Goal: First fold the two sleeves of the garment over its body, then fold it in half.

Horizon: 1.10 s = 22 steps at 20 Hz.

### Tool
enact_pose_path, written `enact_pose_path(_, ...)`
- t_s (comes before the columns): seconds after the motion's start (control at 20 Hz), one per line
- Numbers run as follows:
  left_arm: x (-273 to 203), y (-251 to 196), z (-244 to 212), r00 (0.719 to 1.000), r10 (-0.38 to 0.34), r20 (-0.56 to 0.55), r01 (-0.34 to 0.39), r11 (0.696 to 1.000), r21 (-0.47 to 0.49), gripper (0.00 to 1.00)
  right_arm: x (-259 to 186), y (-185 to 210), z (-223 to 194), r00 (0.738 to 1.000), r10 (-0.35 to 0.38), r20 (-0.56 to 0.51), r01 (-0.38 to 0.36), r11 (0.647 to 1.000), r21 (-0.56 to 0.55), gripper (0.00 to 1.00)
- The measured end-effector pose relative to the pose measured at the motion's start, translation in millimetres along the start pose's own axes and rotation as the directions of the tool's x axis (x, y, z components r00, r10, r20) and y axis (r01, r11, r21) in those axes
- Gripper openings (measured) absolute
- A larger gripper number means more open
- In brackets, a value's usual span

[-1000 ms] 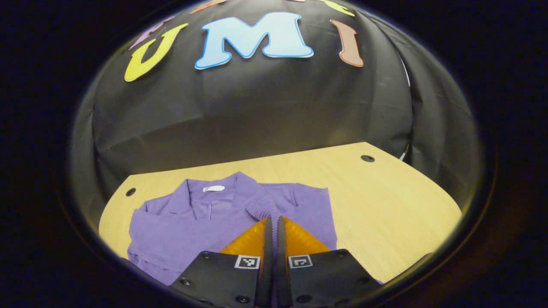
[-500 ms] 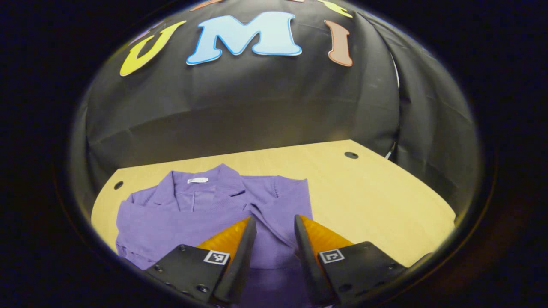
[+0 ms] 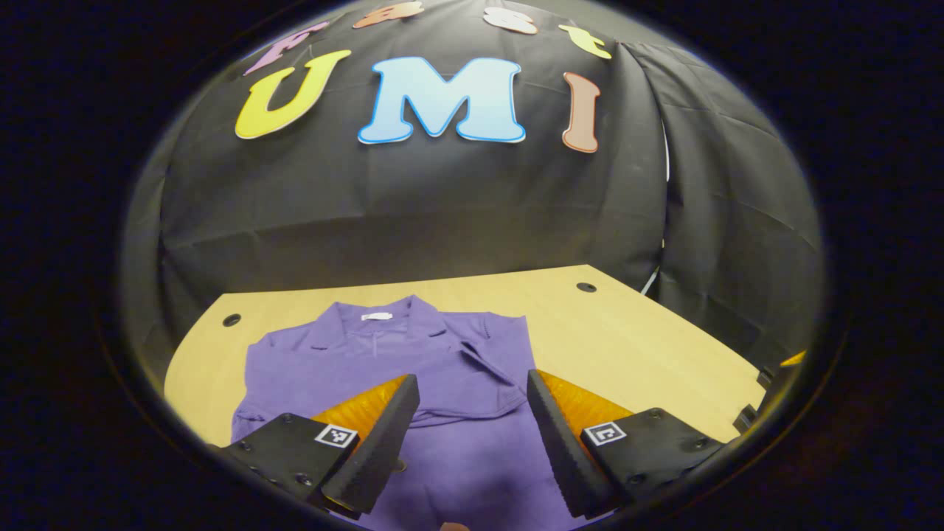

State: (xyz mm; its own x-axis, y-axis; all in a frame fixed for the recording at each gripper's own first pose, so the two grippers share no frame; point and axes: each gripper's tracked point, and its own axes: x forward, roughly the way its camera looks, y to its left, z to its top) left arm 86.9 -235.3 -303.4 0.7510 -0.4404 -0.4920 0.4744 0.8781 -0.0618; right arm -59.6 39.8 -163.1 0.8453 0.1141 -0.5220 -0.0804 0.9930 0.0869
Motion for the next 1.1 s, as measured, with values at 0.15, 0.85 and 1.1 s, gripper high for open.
enact_pose_path(0.15,-49.1,27.9,-15.1,1.0,0.008,0.004,-0.008,1.0,-0.017,0.94,-11.3,7.3,-10.1,0.999,-0.037,-0.003,0.037,0.999,0.03,0.95)
enact_pose_path(0.85,-201.2,156.5,-117.9,0.992,0.112,-0.053,-0.114,0.993,-0.029,0.94,-32.0,40.4,-69.0,0.992,-0.048,-0.119,0.059,0.994,0.097,0.95)
enact_pose_path(1.1,-231.0,184.9,-147.0,0.985,0.143,-0.093,-0.15,0.986,-0.069,0.96,-34.3,27.7,-85.0,0.986,-0.047,-0.162,0.062,0.994,0.087,0.95)
